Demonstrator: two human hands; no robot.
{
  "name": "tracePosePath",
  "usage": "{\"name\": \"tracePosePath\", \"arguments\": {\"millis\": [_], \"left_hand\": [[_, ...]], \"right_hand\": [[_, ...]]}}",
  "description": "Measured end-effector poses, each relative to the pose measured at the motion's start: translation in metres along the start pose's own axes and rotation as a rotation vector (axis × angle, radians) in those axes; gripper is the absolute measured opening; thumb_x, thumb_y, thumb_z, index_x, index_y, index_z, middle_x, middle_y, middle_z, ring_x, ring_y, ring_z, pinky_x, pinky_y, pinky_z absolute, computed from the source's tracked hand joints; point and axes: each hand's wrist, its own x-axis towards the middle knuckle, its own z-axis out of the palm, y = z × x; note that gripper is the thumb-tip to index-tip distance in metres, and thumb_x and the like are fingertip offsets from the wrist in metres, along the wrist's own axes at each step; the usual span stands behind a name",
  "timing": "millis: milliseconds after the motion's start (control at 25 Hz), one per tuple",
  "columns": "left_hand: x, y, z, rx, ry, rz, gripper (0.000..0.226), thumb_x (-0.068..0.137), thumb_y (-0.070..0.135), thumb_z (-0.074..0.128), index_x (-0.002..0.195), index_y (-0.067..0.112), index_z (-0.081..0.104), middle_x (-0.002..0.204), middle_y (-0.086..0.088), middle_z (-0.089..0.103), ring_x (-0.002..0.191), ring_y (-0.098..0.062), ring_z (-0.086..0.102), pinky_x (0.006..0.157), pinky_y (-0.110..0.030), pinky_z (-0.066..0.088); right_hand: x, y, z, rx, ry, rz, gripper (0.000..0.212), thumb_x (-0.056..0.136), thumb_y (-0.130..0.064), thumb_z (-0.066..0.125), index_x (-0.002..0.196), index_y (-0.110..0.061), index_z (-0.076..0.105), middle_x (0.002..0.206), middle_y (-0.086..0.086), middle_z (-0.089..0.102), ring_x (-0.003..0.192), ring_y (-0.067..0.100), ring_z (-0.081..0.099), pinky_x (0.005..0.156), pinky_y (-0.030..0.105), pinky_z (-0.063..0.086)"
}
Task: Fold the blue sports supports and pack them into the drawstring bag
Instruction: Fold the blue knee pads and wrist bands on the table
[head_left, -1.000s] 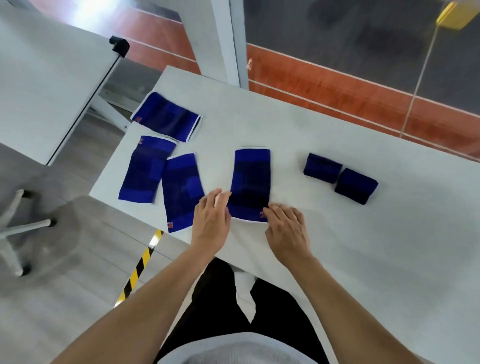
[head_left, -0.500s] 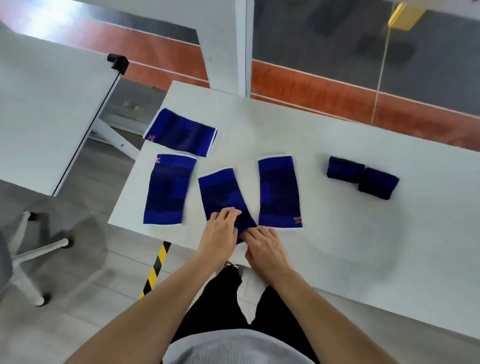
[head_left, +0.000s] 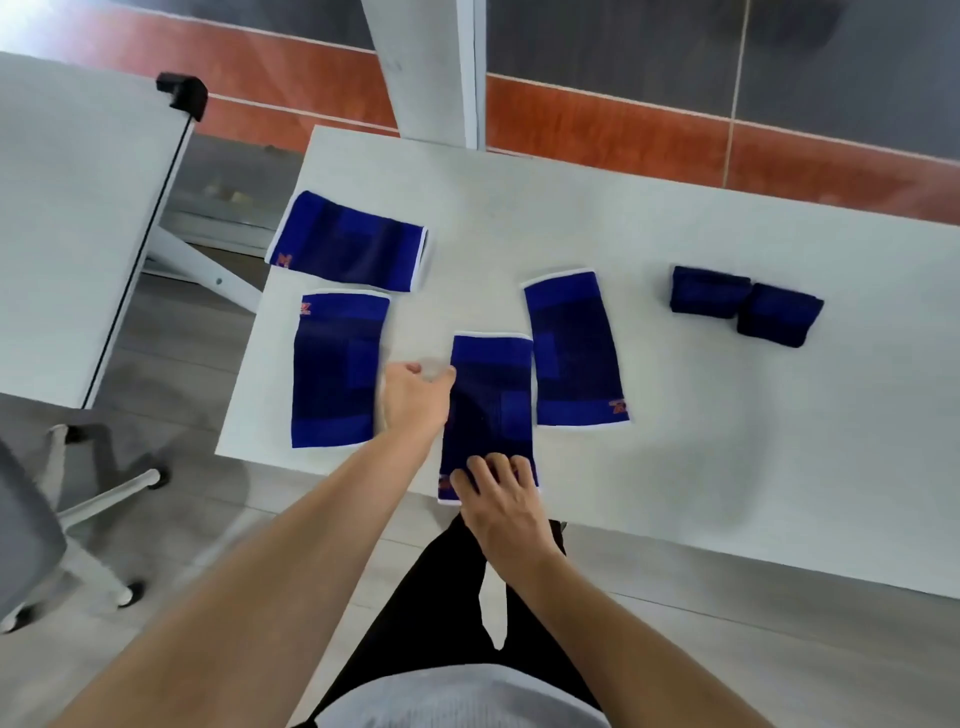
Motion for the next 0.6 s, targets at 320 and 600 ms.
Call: {"name": "tracePosePath", "arguments": {"millis": [320,600], "left_hand": [[-0.020,0.041,-0.012,-0.251,-0.062,0.124,0.014,0.091,0.021,0.061,0.097,0.008,0.063,0.083,-0.011,0.070,0.057,-0.019,0.068,0.058,-0.035,0.062],[-0.069,0.137,0.034,-0.216,-0.131,0.429,0.019,0.092,0.027,0.061,0.096,0.008,0.058,0.075,-0.012,0.071,0.049,-0.022,0.069,0.050,-0.036,0.060]], "right_hand": [[0.002,0.044,-0.060,0.483,0.343,0.315,0.014,0.090,-0.011,0.063,0.101,-0.018,0.063,0.085,-0.009,0.065,0.077,0.014,0.058,0.074,0.032,0.045],[0.006,0.102,-0.093,1.136,0.379,1.054,0.012,0.100,-0.024,0.052,0.093,-0.023,0.061,0.076,-0.004,0.073,0.071,0.010,0.072,0.067,0.031,0.052]]}}
